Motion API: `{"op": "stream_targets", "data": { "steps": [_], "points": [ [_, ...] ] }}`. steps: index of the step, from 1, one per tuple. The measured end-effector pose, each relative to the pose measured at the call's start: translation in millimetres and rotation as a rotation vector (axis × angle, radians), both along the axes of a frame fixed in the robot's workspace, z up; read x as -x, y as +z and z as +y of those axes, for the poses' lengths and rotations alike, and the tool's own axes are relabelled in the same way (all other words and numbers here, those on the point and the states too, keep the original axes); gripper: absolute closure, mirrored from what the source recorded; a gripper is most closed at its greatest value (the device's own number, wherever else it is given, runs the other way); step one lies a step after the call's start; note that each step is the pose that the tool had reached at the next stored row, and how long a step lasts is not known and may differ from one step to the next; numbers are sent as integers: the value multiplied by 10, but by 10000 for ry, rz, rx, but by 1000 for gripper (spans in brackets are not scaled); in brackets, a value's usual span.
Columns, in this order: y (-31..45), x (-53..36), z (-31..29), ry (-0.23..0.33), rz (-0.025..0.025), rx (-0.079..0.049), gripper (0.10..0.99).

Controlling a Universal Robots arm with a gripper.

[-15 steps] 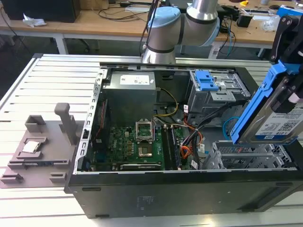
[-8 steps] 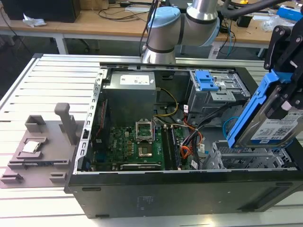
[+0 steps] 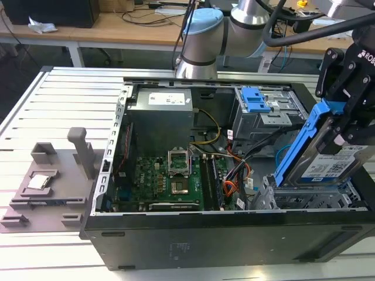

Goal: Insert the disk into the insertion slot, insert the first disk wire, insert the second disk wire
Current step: 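Insert the disk into the insertion slot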

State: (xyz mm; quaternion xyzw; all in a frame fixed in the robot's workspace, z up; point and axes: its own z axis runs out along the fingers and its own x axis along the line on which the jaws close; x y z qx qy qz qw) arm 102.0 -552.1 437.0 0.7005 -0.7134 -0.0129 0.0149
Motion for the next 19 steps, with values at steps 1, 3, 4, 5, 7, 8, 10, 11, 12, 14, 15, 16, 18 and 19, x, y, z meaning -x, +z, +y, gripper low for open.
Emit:
{"op": "stream_targets", "data": {
  "steps": [1,3,4,5,7,8,10,11,12,14,15,16,18,19],
  "points": [
    [-8,2,2,0,0,1,722],
    [-40,12,12,0,0,2,722],
    [-54,16,17,0,0,2,722],
    [-67,19,21,0,0,1,722],
    [-119,25,23,0,1,14,722],
    [-151,25,24,1,-3,-12,722],
    [-179,25,21,0,-1,-6,722],
    [-189,25,23,1,1,5,722],
    [-204,26,23,1,1,3,722],
    [-254,26,22,0,0,-1,722],
    [-272,26,22,0,0,-2,722],
    [-287,26,23,0,0,2,722],
    [-334,26,22,0,0,0,722],
    [-364,26,23,0,0,2,722]
  ]
}}
